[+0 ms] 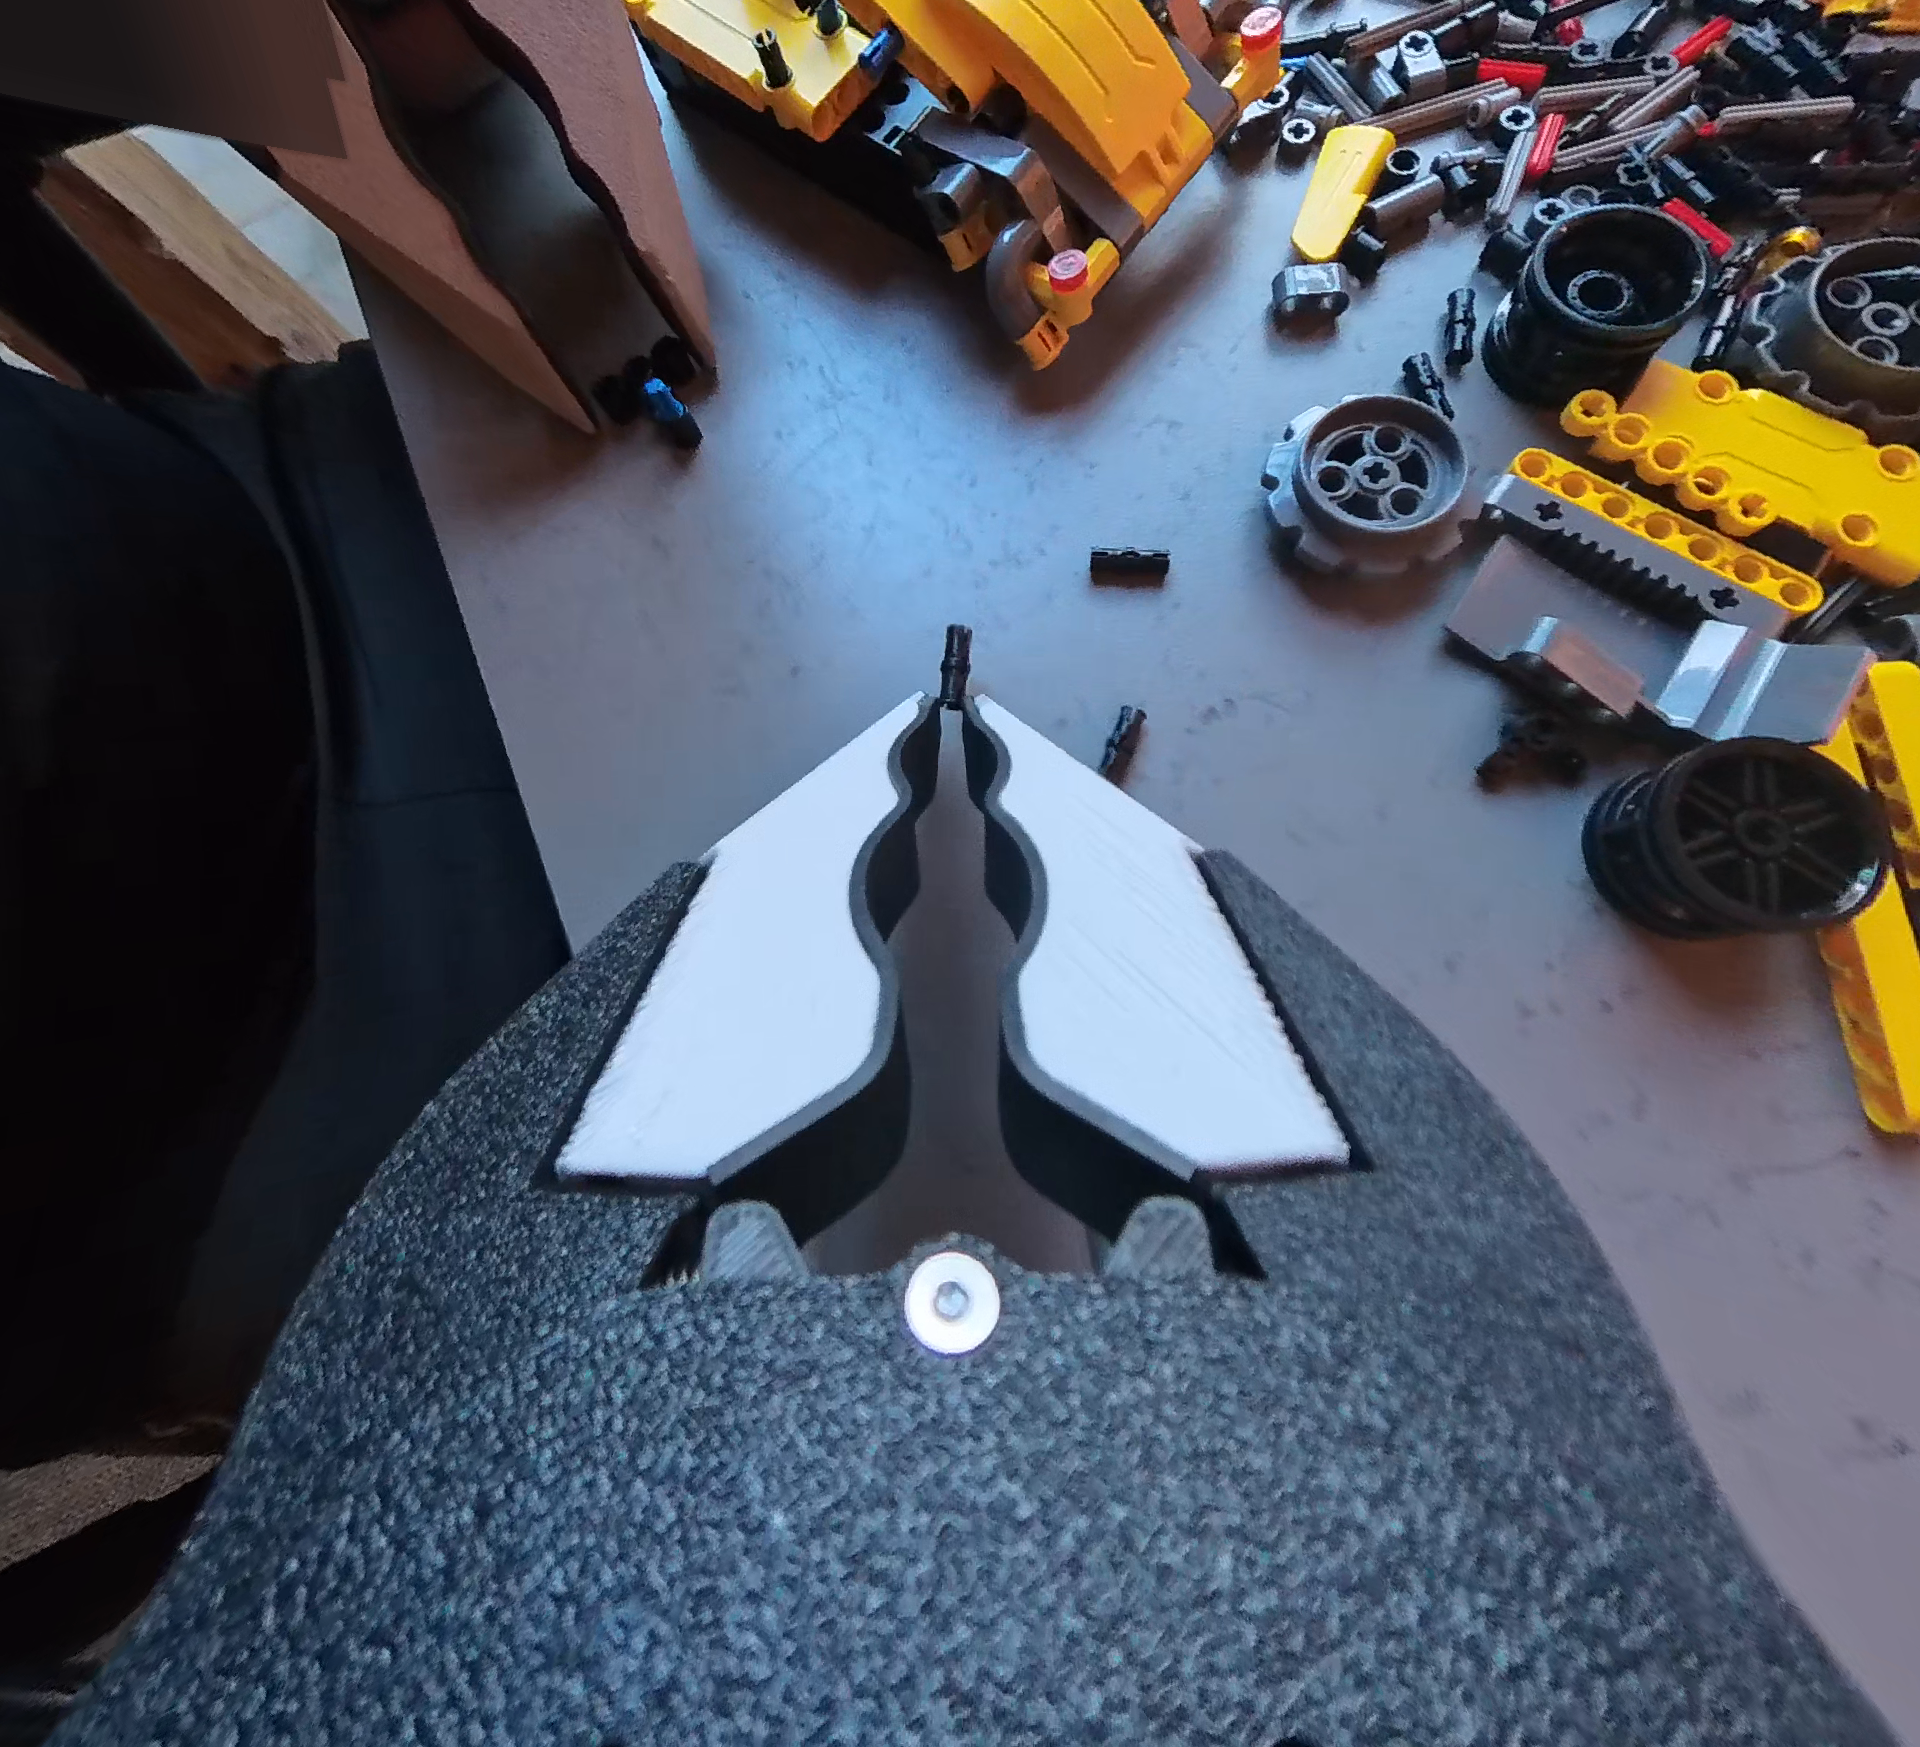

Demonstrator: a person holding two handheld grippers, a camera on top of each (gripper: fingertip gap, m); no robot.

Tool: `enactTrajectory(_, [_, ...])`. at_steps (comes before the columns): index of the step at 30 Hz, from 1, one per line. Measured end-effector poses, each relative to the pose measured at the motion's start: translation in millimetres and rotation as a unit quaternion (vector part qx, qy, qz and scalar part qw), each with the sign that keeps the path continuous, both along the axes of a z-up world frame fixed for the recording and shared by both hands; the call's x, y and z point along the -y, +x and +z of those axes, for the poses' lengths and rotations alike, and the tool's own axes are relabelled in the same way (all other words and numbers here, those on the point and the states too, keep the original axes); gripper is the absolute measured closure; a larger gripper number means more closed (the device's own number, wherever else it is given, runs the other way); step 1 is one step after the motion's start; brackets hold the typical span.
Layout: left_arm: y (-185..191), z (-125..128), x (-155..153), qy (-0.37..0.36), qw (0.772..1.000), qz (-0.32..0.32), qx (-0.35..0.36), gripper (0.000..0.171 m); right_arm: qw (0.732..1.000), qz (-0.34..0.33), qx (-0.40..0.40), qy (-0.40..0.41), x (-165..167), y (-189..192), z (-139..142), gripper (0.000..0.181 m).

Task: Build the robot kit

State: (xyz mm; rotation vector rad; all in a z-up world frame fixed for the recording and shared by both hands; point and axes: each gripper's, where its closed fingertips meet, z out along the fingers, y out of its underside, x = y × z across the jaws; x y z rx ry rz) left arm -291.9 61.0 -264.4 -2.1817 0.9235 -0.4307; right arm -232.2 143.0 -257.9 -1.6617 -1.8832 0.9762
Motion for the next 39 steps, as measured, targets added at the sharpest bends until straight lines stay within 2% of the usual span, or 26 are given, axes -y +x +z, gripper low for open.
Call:
enactTrajectory(17, [-2.6, -0.2, -1.2, 0.004, 1.000, 0.010, -0.005, 0.136, 0.999, 0.018, -0.038, -0.021, 19.9, -8.5, 12.5, 0.178])
enactTrajectory(20, [-12.7, 0.9, -2.1, 0.021, 0.999, 0.040, -0.021, 0.121, 0.998, 0.025, -0.039, -0.030, 26.3, -13.6, 13.7, 0.178])
enactTrajectory(24, [-27.6, 8.1, 8.9, 0.061, 0.995, 0.067, -0.034, 0.110, 0.997, 0.047, -0.041, -0.043, 42.0, -28.4, 17.6, 0.178])
enactTrajectory(28, [-37.1, 19.8, 26.4, 0.093, 0.992, 0.083, -0.015, 0.114, 0.995, 0.072, -0.048, -0.047, 59.3, -48.7, 25.8, 0.178])
enactTrajectory(32, [-55.3, 21.2, 43.2, 0.082, 0.991, 0.108, 0.003, 0.116, 0.994, 0.076, -0.055, -0.048, 62.7, -63.3, 32.8, 0.178])
enactTrajectory(35, [-81.8, 16.5, 62.7, 0.089, 0.985, 0.148, -0.019, 0.116, 0.994, 0.072, -0.055, -0.058, 62.4, -68.3, 34.7, 0.178])
enactTrajectory(36, [-89.1, 16.1, 71.0, 0.097, 0.981, 0.165, -0.008, 0.118, 0.994, 0.073, -0.055, -0.059, 62.6, -69.5, 34.9, 0.178])
enactTrajectory(39, [-110.8, 36.8, 87.1, 0.175, 0.961, 0.212, 0.035, 0.134, 0.994, 0.075, -0.059, -0.055, 61.6, -74.8, 35.5, 0.177])
